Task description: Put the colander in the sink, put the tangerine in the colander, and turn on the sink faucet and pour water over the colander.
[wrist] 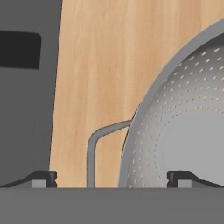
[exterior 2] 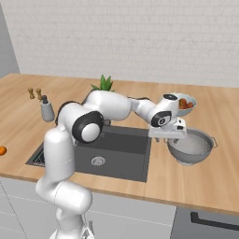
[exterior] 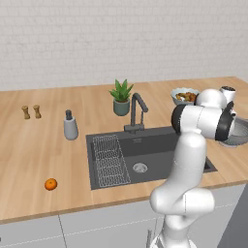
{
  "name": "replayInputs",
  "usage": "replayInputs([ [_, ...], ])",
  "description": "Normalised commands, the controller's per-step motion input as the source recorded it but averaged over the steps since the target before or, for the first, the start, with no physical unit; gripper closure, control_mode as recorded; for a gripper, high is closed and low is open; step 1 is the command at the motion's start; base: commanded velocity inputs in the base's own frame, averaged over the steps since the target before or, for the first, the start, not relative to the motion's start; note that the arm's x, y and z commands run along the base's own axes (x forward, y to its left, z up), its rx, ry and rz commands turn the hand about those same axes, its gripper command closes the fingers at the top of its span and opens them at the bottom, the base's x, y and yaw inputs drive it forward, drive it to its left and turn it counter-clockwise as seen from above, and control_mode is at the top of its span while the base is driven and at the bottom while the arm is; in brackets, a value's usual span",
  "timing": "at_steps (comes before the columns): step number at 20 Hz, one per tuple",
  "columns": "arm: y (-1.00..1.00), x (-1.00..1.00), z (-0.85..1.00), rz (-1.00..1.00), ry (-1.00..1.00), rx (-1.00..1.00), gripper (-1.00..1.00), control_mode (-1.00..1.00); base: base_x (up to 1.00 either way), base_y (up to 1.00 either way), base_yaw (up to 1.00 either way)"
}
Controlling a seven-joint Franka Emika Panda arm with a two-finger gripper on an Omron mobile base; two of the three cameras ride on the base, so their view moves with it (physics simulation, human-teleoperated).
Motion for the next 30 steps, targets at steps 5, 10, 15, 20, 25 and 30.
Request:
replayInputs([
  [5,0.0,0.02,-0.16,0.01,0.0,0.0,-1.0,-1.0,0.0,0.0,0.0],
  [10,-0.05,0.0,-0.23,0.0,0.0,0.01,-1.0,-1.0,0.0,0.0,0.0],
  [15,0.0,0.0,-0.06,0.0,0.0,0.0,1.0,-1.0,0.0,0.0,0.0],
  [20,0.0,0.0,0.0,0.0,0.0,0.0,1.0,-1.0,0.0,0.0,0.0],
  [25,0.0,0.0,0.0,0.0,0.0,0.0,1.0,-1.0,0.0,0.0,0.0],
  [30,0.0,0.0,0.0,0.0,0.0,0.0,1.0,-1.0,0.0,0.0,0.0],
])
